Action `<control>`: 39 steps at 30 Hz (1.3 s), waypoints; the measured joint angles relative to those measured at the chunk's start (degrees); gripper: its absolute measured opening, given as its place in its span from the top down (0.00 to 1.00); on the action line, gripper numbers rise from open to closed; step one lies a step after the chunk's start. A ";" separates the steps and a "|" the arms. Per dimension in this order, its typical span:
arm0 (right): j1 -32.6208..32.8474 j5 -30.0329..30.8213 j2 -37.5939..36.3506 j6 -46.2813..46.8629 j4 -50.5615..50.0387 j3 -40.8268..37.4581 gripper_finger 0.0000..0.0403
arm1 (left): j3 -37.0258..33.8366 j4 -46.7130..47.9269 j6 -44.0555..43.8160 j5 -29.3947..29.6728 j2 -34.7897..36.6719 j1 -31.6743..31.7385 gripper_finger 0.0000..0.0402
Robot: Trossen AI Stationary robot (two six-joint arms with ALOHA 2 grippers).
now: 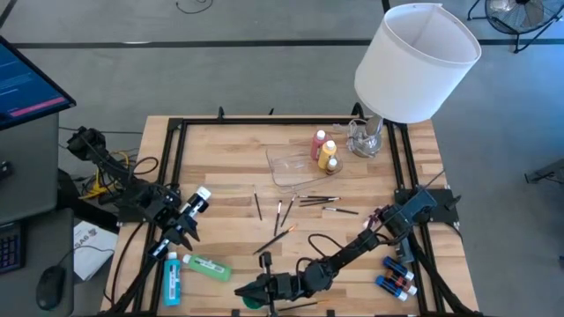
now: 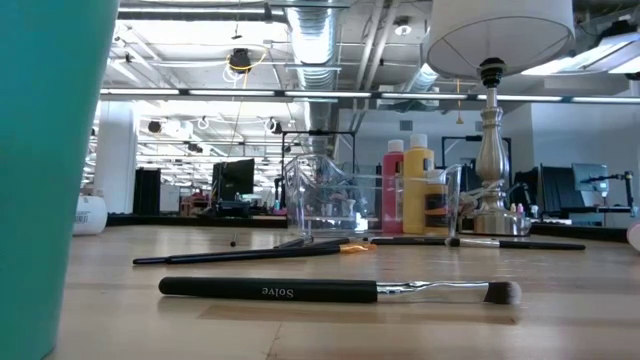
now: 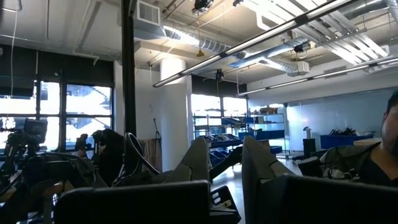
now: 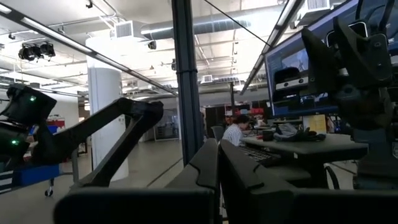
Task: Pick & Place Paint Supplies
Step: Put the silver paintbrush into the green cup
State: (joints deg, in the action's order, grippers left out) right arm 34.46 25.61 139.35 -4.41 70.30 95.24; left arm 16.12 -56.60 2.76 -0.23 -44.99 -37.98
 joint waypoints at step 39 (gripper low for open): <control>-1.15 1.97 3.47 3.87 0.01 -0.04 1.00 | 0.02 0.19 0.00 0.00 -0.01 0.01 1.00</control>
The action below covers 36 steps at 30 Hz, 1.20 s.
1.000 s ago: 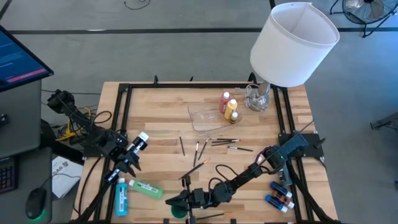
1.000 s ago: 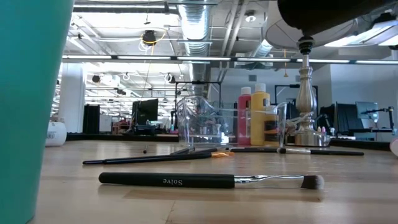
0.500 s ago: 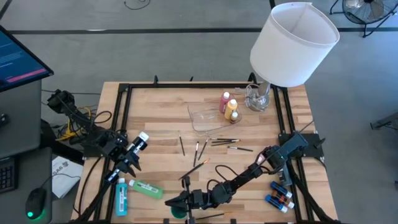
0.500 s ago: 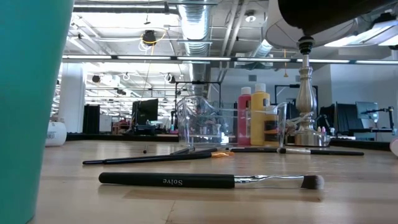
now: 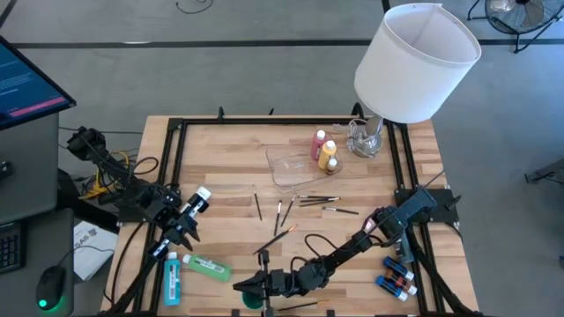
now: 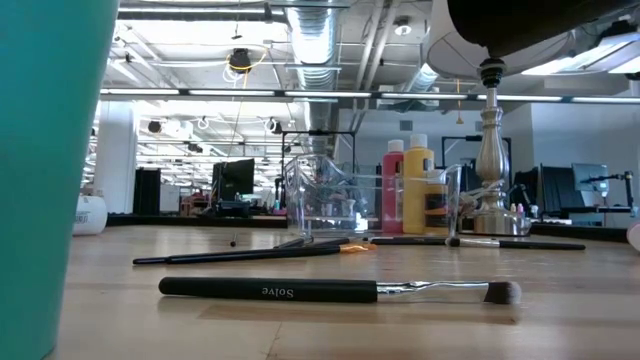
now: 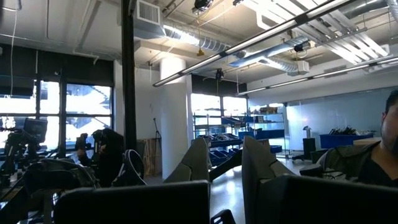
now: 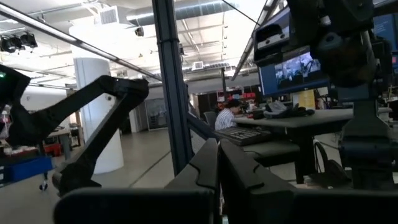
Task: Pick & Place Paint Supplies
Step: Put the silver paintbrush into the green cup, then adjust the gold paintbrush on the table
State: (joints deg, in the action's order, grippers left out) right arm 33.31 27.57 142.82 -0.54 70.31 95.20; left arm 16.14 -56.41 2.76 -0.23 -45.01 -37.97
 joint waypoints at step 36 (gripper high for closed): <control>0.69 2.78 0.00 -0.92 -1.00 0.02 0.86 | 0.00 0.01 0.01 -0.02 -0.01 -0.01 1.00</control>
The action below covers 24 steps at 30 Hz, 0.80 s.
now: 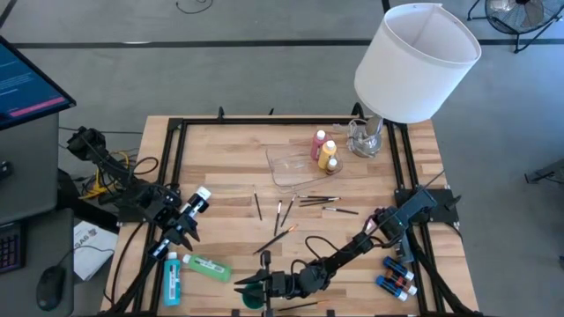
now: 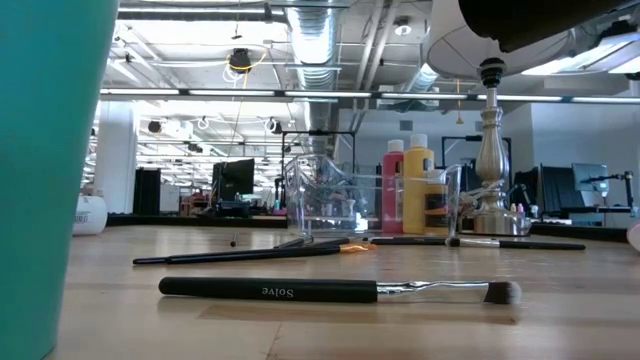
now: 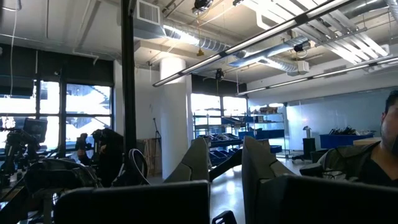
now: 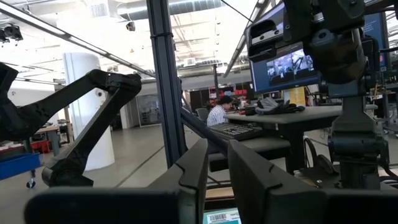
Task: Pick & Place Paint Supplies
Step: Adjust the gold paintbrush on the table
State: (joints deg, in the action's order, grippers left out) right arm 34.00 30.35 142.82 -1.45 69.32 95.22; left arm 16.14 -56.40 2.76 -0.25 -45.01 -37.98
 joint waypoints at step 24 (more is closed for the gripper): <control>0.17 2.60 -0.26 -1.55 -0.21 -0.01 0.86 | 0.00 0.20 -0.02 0.00 0.00 0.02 1.00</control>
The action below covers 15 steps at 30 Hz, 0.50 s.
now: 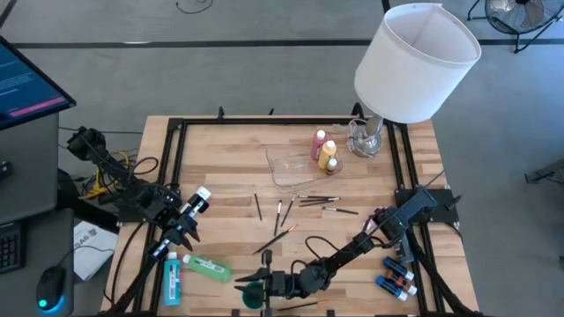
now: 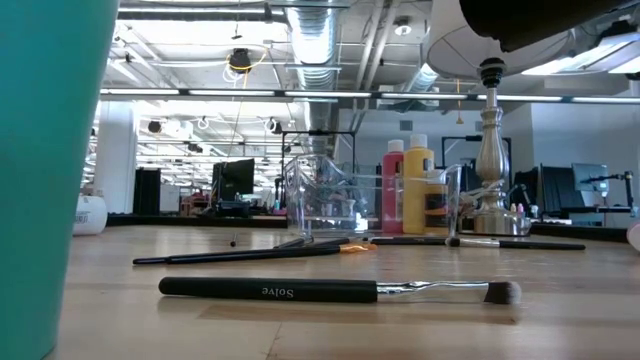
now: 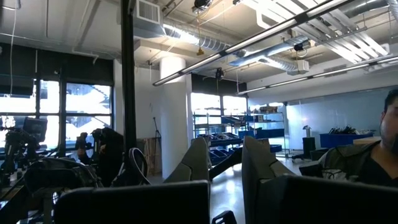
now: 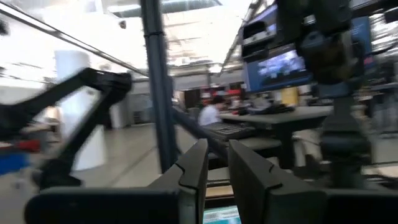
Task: Pick & Place Paint Supplies
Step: Adjust the gold paintbrush on the table
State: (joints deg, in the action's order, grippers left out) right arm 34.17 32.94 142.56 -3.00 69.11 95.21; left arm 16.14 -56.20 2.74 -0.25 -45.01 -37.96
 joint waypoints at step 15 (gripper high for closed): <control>6.92 26.90 -3.55 -34.92 11.30 -0.03 0.86 | 0.00 0.00 -0.02 -0.15 0.02 -0.02 1.00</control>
State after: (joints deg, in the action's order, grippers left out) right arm 41.08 59.85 139.02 -37.92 80.41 95.18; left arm 16.14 -56.21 2.72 -0.40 -44.99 -37.98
